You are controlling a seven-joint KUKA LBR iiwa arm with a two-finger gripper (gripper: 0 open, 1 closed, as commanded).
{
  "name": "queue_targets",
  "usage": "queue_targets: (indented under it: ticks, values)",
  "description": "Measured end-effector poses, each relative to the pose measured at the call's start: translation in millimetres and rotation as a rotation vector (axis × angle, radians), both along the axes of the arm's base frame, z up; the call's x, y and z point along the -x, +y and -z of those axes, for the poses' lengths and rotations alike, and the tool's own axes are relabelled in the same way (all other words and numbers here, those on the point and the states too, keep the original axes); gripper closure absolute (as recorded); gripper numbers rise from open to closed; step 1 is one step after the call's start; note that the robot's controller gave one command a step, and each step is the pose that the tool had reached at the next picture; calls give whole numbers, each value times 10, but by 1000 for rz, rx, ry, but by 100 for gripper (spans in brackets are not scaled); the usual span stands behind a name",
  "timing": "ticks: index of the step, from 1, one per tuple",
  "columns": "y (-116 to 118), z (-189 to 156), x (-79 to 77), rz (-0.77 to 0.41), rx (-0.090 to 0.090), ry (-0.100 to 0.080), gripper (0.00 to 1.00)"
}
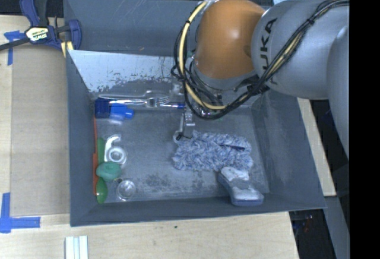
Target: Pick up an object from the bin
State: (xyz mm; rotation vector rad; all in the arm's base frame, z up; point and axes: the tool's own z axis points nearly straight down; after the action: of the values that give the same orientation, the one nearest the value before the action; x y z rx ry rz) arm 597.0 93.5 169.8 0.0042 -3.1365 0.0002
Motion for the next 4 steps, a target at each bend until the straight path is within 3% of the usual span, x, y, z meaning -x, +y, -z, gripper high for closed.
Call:
queue_targets:
  ticks: [1,2,3,4]
  values:
    - [-5,-53,-16,3,-1,-8,0]
    - [-636,843,143,-272,-2,-10,0]
    - [-759,374,108,-411,0,-21,0]
    - [-687,932,141,-305,-2,-8,0]
